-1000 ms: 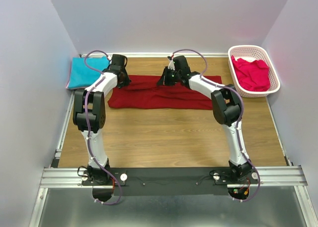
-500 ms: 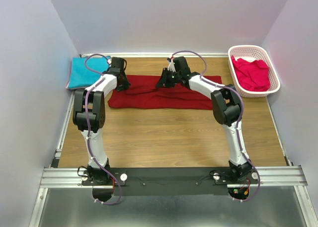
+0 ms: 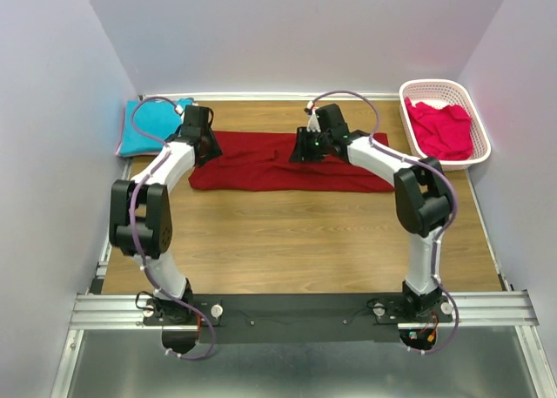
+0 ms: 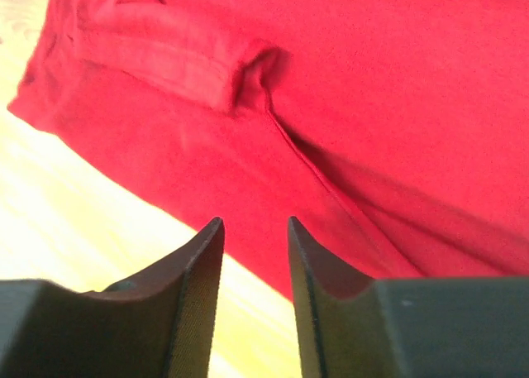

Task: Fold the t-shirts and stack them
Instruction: Fold the tshirt

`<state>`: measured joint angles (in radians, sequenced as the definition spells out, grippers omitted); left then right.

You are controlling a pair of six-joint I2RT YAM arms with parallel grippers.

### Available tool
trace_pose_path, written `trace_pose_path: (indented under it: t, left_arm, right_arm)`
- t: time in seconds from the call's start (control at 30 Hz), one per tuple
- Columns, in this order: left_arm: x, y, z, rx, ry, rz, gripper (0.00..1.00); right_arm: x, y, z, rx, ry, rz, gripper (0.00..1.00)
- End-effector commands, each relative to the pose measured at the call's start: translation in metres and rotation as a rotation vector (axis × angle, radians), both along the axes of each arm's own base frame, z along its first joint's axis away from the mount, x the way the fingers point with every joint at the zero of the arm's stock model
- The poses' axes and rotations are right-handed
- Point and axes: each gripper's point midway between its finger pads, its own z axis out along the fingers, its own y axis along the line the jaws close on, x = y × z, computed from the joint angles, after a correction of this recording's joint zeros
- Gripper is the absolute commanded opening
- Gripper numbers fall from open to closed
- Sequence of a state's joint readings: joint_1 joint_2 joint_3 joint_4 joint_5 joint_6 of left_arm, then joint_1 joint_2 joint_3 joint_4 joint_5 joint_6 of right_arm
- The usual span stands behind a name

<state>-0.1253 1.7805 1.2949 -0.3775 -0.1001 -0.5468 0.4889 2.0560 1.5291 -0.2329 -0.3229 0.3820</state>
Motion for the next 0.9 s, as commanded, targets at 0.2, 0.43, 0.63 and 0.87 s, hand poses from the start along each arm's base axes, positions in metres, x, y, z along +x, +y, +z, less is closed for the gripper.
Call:
trace_pose_path:
  t: [0.2,0.43,0.63,0.87]
  left_arm:
    - [-0.061,0.035,-0.061,0.027,0.111,0.153,0.31]
    - [-0.088,0.053,-0.092,0.021,0.194,0.254,0.25]
    - [-0.095,0.064,-0.087,0.005,0.172,0.3,0.25]
    - [-0.097,0.06,-0.092,-0.012,0.187,0.282,0.25]
  right_arm:
    - [-0.021,-0.055,-0.041,-0.23,0.014,-0.085,0.34]
    - [-0.016,-0.06,-0.053,-0.258,0.027,-0.105,0.33]
    - [-0.004,-0.078,-0.063,-0.303,0.023,-0.143,0.33]
    - [0.033,-0.098,-0.06,-0.34,-0.027,-0.206,0.32]
